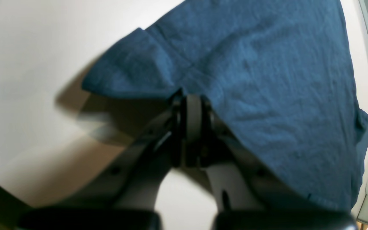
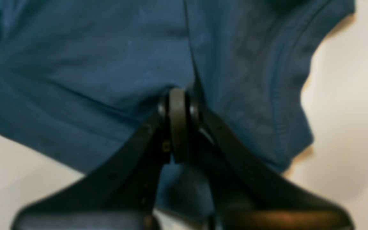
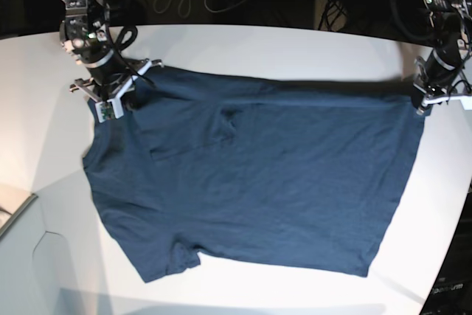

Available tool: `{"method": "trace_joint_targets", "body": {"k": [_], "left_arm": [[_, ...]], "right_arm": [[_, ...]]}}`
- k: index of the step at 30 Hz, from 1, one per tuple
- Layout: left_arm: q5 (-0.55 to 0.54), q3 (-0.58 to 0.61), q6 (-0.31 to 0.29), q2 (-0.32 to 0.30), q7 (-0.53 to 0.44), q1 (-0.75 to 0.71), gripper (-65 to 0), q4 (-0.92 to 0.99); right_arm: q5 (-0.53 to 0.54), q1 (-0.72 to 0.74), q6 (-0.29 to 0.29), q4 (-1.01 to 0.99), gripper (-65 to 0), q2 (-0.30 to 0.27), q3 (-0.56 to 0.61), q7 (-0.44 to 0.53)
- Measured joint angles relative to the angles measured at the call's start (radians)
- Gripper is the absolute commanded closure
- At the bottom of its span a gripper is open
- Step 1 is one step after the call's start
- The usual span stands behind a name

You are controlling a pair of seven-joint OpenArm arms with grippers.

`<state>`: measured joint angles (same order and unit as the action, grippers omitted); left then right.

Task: Layout the t-shirt on the table in an organized manner, then fold the t-shirt properly
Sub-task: 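Lower the held t-shirt edge onto the table with both grippers, then pull the collar edge away from the hem with both grippers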

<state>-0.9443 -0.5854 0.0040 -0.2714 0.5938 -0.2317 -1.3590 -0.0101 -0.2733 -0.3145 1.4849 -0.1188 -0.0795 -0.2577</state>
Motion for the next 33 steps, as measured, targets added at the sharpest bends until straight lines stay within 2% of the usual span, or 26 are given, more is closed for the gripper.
{"method": "trace_joint_targets", "body": {"k": [9, 15, 18, 23, 30, 33], "left_arm": [[-0.003, 0.000, 0.000, 0.001, 0.001, -0.004, -0.1, 0.000], [-0.004, -0.002, 0.000, 0.001, 0.001, -0.022, -0.1, -0.008], [-0.003, -0.002, 0.000, 0.000, 0.001, -0.026, -0.1, -0.008], [-0.005, -0.002, -0.004, 0.000, 0.001, -0.046, -0.1, -0.009], [-0.006, -0.002, -0.003, 0.000, -0.005, -0.100, -0.1, -0.097], [-0.008, -0.002, -0.007, -0.002, -0.003, -0.120, -0.3, -0.127]], "right_arm": [[0.007, -0.212, 0.000, 0.346, 0.0, 0.000, -0.003, 0.010], [0.011, -0.384, 0.000, 0.503, 0.0, 0.000, -0.005, 0.016], [0.010, -0.444, 0.000, 0.500, 0.0, 0.000, -0.005, 0.028], [0.008, -0.552, 0.000, 0.478, 0.0, 0.003, -0.005, 0.138], [0.011, -0.550, 0.001, 0.312, 0.0, 0.009, -0.038, 0.236], [0.010, -0.532, 0.001, 0.222, 0.0, 0.050, -0.070, 0.300]]}}
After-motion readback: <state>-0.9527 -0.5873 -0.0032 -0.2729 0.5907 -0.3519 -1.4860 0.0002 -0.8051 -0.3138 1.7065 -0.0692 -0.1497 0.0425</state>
